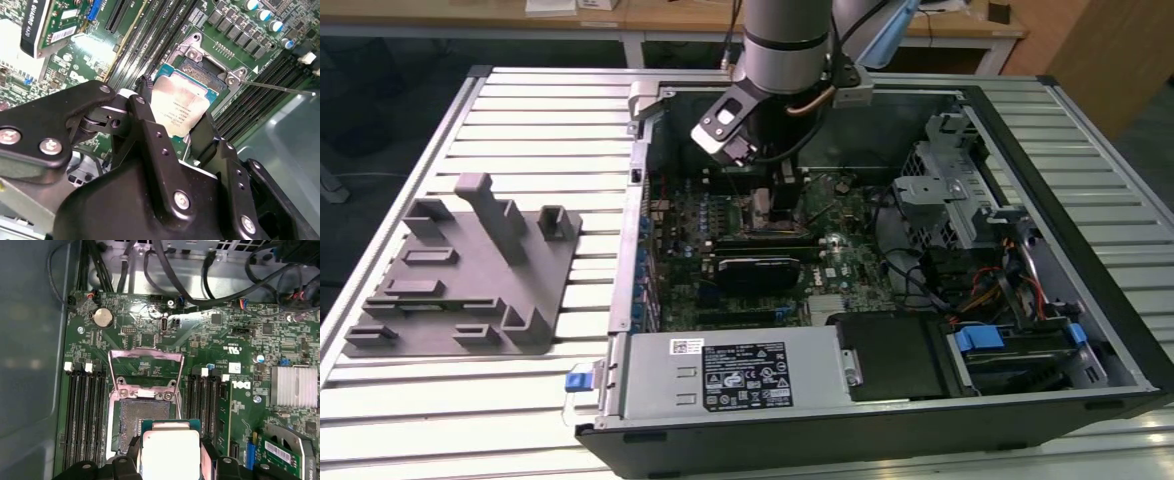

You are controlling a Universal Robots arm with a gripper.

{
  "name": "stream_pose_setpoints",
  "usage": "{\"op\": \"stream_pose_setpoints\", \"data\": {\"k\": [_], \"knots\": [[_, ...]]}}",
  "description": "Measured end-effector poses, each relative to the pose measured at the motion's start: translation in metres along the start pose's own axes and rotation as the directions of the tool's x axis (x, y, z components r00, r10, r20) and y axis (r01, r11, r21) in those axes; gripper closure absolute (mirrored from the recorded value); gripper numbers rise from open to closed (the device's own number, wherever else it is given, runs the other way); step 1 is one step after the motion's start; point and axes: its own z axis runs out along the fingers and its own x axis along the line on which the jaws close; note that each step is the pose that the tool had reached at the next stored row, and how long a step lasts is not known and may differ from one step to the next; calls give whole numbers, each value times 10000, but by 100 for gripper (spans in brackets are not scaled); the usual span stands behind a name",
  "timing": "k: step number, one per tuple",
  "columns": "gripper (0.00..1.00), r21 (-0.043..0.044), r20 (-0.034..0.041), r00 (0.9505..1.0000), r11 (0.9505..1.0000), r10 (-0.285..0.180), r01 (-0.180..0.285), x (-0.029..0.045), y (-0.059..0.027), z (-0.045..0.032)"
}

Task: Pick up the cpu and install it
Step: 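Place the cpu into insertion slot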

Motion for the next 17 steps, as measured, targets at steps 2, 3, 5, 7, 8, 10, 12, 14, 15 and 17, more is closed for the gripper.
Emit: {"op": "stream_pose_setpoints", "data": {"k": [2,3,5,7,8,10,12,14,15,17], "knots": [[45,-2,-2,10000,10000,-29,29,3,-2,31],[45,-1,-2,10000,10000,-30,30,6,-2,48],[45,-1,-1,10000,10000,-30,30,12,-4,82],[45,-1,-2,10000,10000,-31,31,22,-5,110],[45,-1,-2,10000,10000,-31,31,29,-5,121],[45,-1,-2,10000,10000,-31,31,47,-5,140],[45,-2,-2,10000,10000,-31,31,67,-5,160],[45,-1,-2,10000,10000,-31,31,87,-6,184],[45,0,-1,10000,10000,-31,31,97,-6,197],[45,-2,-2,10000,10000,-31,31,114,-7,224]]}}
